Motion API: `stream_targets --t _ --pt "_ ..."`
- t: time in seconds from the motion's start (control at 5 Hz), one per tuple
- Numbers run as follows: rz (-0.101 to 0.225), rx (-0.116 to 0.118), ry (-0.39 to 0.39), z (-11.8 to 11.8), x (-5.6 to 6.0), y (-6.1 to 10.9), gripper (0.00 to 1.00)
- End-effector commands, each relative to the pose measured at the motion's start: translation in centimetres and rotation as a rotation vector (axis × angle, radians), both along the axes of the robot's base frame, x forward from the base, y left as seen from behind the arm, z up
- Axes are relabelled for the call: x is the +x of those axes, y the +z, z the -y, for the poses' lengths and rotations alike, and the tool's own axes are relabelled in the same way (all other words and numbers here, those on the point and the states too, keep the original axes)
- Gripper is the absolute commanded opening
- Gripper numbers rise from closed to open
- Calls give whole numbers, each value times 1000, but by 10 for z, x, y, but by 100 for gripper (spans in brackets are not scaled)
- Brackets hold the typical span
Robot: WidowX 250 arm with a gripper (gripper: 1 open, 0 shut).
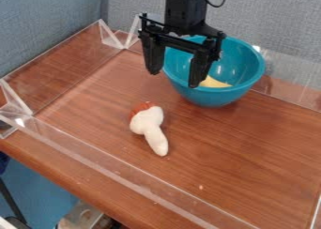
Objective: Put the mushroom in the blue bowl
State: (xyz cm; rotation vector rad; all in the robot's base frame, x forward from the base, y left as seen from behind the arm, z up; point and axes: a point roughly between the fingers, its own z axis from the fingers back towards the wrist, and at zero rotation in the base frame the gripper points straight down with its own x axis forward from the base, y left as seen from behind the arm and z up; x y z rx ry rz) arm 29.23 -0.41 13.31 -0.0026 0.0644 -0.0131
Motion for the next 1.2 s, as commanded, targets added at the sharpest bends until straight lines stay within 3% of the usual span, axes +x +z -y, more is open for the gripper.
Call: stream_targets --t 0.0,0.2,0.6,1.0 --pt "-11 7 116 -8 -10 -11 100" --pt "-21 13 218 -15 -22 -34 100" --pt "-12 3 363 -24 -22 -61 100" --pt "2 0 457 -27 -20 -75 100"
